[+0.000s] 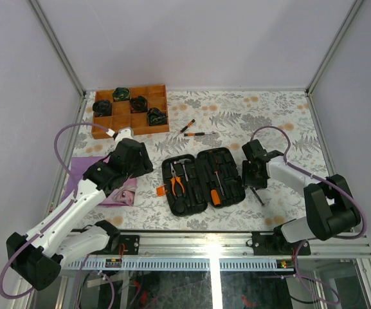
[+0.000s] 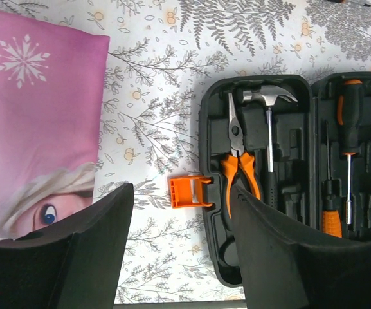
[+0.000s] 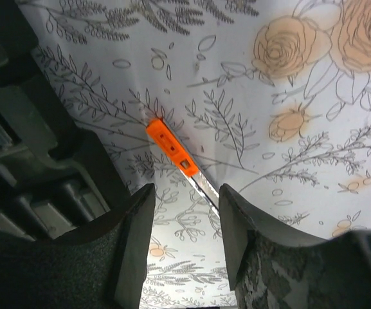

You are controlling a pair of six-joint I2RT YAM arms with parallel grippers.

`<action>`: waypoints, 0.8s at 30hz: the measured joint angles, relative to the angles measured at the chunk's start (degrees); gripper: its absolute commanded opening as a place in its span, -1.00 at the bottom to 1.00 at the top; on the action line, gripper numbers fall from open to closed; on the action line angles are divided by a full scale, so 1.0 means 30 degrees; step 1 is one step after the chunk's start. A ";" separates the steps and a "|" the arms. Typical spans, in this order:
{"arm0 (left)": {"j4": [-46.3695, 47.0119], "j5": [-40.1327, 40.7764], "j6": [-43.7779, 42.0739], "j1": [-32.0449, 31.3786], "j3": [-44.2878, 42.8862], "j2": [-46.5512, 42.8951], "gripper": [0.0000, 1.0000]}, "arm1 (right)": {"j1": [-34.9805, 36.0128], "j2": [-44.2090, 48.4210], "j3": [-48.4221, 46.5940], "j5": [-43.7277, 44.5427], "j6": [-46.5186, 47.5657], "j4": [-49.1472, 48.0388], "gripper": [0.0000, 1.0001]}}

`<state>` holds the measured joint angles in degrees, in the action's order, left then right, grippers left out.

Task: Sort the tools into containers
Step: Pick up the utility knife at the center of the board.

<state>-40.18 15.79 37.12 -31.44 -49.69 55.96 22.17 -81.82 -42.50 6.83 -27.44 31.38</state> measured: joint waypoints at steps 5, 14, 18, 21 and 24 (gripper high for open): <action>-0.0197 0.0539 -0.0160 0.0000 0.0000 -0.0015 0.21 | -0.0131 -0.1049 -0.0576 0.0000 0.0444 -0.0393 -0.01; -0.0204 0.0787 -0.0270 0.0000 0.0000 -0.0007 0.21 | -0.0364 -0.2040 -0.1275 0.0007 0.1202 -0.0729 -0.08; -0.0204 0.0816 -0.0270 0.0000 0.0000 -0.0007 0.21 | -0.0517 -0.2455 -0.1610 -0.0160 0.1304 -0.0860 -0.23; -0.0204 0.0831 -0.0270 0.0000 0.0000 -0.0007 0.21 | -0.0801 -0.2499 -0.1632 -0.0306 0.1282 -0.1115 -0.31; -0.0204 0.0831 -0.0277 0.0000 0.0000 0.0000 0.21 | -0.1151 -0.2499 -0.1632 -0.0525 0.1239 -0.1253 -0.45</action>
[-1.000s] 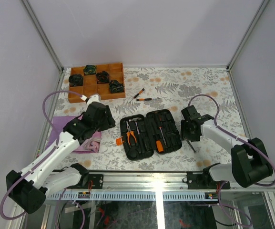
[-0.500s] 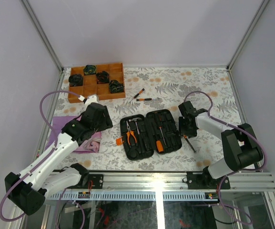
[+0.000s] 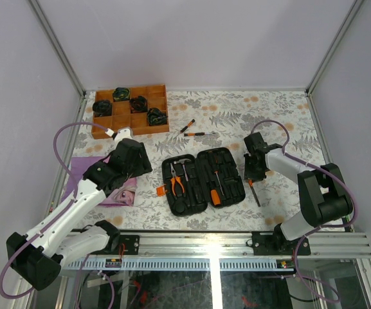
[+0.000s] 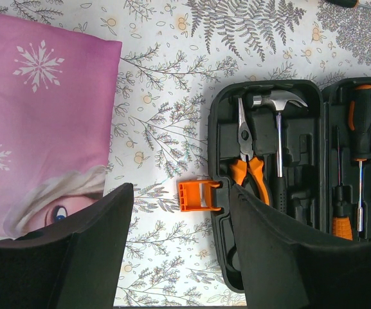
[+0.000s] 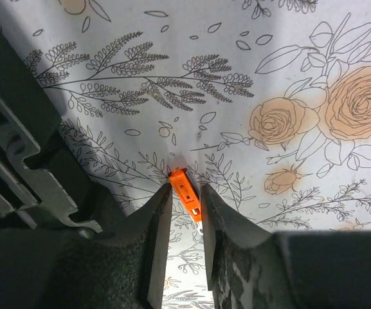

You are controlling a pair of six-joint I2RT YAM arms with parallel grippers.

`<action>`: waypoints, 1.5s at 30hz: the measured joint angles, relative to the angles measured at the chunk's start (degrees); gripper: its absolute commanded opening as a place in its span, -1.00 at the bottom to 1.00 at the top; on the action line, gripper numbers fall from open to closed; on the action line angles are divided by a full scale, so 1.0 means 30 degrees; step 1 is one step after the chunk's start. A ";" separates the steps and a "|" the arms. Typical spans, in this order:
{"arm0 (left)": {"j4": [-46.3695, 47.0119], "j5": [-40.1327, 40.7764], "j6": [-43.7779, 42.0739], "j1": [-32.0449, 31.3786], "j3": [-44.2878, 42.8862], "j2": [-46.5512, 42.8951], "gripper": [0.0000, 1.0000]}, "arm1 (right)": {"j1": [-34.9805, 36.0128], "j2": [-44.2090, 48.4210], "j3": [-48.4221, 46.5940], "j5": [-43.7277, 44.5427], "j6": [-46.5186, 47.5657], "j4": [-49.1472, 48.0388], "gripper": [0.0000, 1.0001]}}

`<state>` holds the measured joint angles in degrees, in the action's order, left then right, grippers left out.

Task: Sort the tools into containers
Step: Pick up the utility knife at the center of the board.

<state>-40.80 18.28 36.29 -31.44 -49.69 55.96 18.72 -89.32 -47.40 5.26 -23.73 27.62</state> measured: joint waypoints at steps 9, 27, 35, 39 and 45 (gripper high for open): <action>0.0000 0.0000 -0.0022 0.0000 0.0000 0.0073 0.21 | -0.0430 0.0080 0.0036 0.0510 -0.0313 -0.0044 -0.62; 0.0000 -0.0015 -0.0051 0.0000 0.0000 0.0291 0.20 | -0.0619 0.0481 0.0576 0.0816 -0.0714 -0.0299 -0.63; 0.0007 -0.0153 -0.0051 0.0000 0.0000 0.0335 0.21 | -0.0634 0.1792 0.1246 0.1647 -0.0940 0.0277 -0.82; 0.0007 -0.0459 -0.0058 0.0000 0.0000 0.0495 0.21 | -0.0634 0.4124 0.1209 0.2929 -0.0984 0.1239 -0.90; 0.0000 -0.1341 -0.0299 0.0000 -0.0007 0.0816 0.31 | -0.0182 0.6273 -0.0474 0.3636 -0.0765 0.2484 -0.95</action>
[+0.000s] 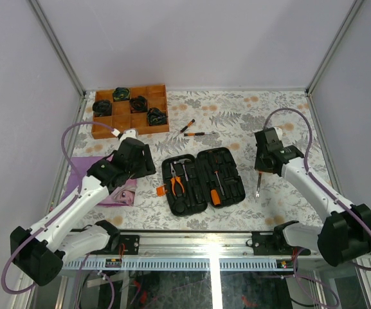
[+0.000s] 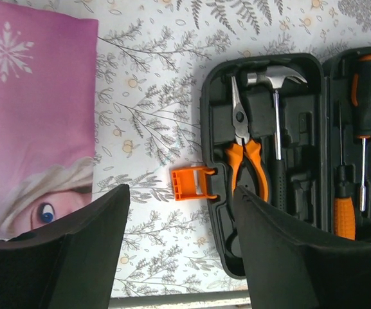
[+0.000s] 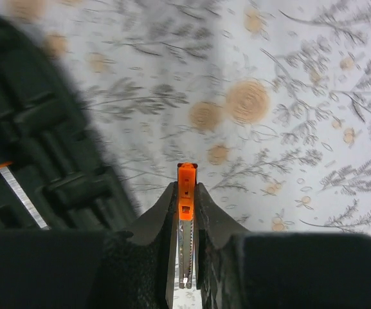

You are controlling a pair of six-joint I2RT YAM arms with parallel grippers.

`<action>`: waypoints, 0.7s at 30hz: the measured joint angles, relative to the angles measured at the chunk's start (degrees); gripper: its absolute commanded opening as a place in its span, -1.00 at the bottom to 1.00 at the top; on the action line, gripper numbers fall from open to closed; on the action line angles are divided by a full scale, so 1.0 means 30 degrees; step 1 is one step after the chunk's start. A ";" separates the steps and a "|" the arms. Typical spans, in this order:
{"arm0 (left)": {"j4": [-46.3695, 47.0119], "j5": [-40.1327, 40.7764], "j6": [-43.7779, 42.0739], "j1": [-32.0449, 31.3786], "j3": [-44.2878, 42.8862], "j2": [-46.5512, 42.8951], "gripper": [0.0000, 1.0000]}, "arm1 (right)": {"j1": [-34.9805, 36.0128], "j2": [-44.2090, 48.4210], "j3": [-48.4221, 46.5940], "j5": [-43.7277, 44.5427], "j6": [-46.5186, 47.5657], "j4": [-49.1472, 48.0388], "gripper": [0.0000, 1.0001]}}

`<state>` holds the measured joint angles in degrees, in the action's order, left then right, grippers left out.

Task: Sort the tools into containers
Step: Pick up the utility knife at the center of the board, then place the utility knife in the storage box.

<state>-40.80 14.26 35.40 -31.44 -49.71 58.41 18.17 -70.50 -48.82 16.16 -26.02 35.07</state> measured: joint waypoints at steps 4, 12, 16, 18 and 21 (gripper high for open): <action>-0.0051 -0.0765 -0.0335 0.0000 -0.0182 0.0058 0.34 | 0.2404 0.0007 -0.1931 -0.0044 -0.0262 0.0240 -0.97; -0.0306 -0.1406 -0.0758 0.0452 -0.0984 -0.0576 0.46 | 0.6819 -0.1902 -0.3483 -0.2761 -0.1515 -0.2062 -0.99; -0.0372 -0.2171 -0.0787 0.1552 -0.0889 -0.1588 0.47 | 0.8327 -0.4197 -0.4371 -0.3636 -0.1785 -0.2849 -0.99; -0.0415 -0.2346 -0.0838 0.2062 -0.0882 -0.2120 0.48 | 0.8990 -0.5224 -0.4830 -0.3789 -0.1887 -0.3169 -0.99; -0.0430 -0.2346 -0.0896 0.2397 -0.0758 -0.2557 0.52 | 0.9639 -0.6499 -0.5486 -0.3920 -0.1931 -0.3512 -1.00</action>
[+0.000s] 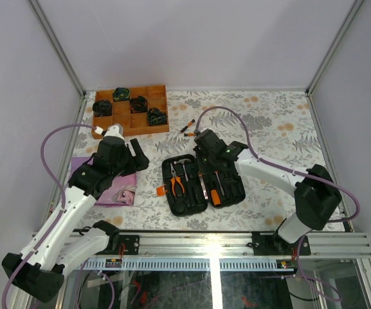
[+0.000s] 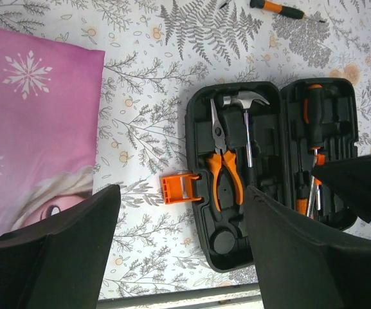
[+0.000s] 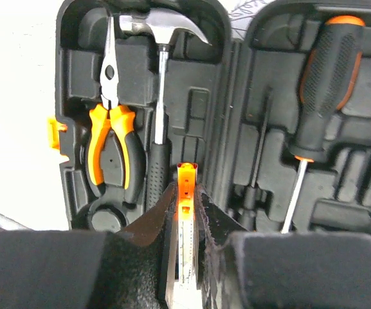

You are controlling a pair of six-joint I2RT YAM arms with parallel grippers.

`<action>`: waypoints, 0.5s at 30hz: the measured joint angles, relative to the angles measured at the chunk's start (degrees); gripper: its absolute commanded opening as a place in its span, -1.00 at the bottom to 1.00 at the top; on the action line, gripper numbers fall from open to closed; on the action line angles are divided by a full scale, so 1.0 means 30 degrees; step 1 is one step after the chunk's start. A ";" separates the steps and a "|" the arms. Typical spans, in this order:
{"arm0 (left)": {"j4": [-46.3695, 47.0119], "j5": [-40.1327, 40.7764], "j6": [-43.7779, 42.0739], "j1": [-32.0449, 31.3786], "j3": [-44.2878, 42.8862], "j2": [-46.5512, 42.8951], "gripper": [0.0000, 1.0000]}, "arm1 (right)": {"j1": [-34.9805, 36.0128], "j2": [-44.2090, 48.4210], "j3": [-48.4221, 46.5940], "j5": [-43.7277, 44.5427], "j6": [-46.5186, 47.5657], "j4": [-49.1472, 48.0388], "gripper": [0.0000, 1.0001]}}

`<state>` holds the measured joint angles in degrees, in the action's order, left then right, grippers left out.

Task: Sort the tools into containers
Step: Place the utility knife in the storage box.

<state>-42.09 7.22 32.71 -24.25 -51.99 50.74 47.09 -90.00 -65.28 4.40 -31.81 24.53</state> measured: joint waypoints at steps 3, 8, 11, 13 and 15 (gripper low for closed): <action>0.0007 -0.0109 0.0000 0.0087 0.0350 -0.0219 0.54 | 0.0328 -0.1239 -0.0750 -0.0160 0.0044 -0.0044 -0.99; 0.0015 -0.0423 0.0000 0.0087 0.0736 -0.0211 0.55 | 0.0656 -0.3133 -0.1654 -0.0189 0.0109 -0.0277 -0.99; 0.0029 -0.0554 0.0000 0.0087 0.0823 -0.0189 0.56 | 0.0736 -0.3650 -0.1676 -0.0182 0.0073 -0.0262 -0.99; 0.0044 -0.0627 0.0007 0.0087 0.0867 -0.0175 0.56 | 0.0750 -0.3963 -0.1843 -0.0146 0.0015 -0.0175 -0.99; 0.0051 -0.0627 0.0007 0.0087 0.0882 -0.0175 0.56 | 0.0750 -0.4328 -0.2084 -0.0095 0.0007 -0.0146 -0.97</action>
<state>-41.93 5.34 32.73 -23.99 -49.34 50.22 49.34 -102.98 -71.53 4.12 -31.79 24.10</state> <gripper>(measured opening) 0.777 0.167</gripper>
